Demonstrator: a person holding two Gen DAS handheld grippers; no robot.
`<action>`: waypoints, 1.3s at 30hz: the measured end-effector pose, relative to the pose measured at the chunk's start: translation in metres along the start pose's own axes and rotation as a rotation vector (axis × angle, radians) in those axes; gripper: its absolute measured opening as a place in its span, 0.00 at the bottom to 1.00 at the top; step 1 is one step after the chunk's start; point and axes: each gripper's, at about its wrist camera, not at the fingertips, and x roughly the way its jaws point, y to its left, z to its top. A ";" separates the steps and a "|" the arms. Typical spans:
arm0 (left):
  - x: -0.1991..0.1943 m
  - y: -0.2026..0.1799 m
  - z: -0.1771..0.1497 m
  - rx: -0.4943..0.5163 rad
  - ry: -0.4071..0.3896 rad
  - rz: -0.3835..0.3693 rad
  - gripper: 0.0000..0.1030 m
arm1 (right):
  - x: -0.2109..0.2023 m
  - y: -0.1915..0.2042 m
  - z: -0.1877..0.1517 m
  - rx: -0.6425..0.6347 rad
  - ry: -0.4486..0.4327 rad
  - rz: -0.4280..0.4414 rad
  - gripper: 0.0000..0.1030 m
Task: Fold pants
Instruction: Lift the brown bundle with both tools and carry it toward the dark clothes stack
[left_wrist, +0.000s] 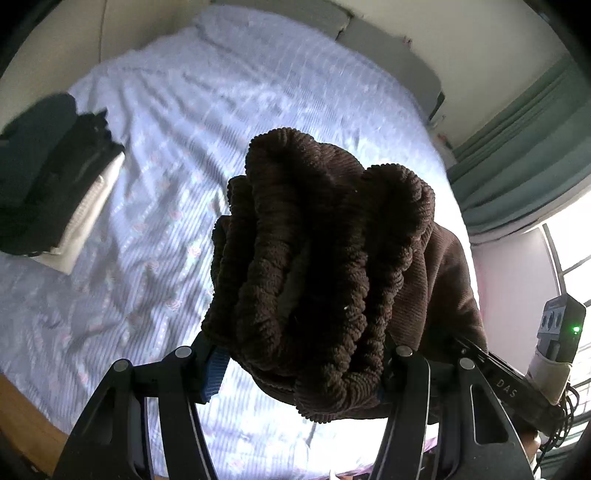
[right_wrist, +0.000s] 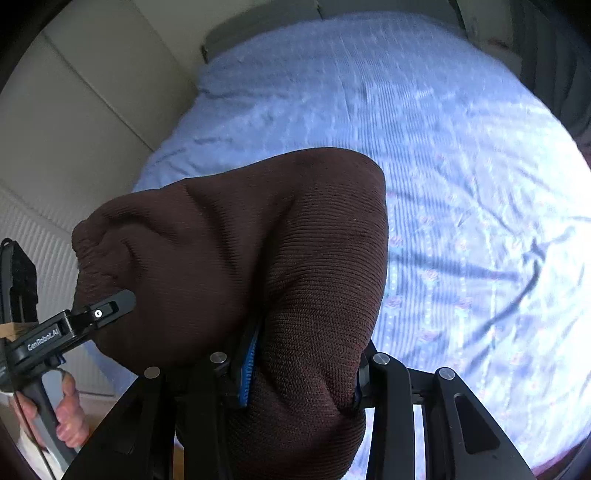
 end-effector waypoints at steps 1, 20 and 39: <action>-0.012 -0.004 -0.005 0.001 -0.022 0.000 0.57 | -0.010 0.002 -0.002 -0.007 -0.013 0.007 0.37; -0.152 0.077 -0.041 -0.048 -0.154 -0.013 0.57 | -0.101 0.113 -0.049 -0.148 -0.140 0.088 0.37; -0.231 0.274 -0.013 -0.154 -0.171 0.017 0.57 | -0.044 0.309 -0.060 -0.228 -0.106 0.156 0.37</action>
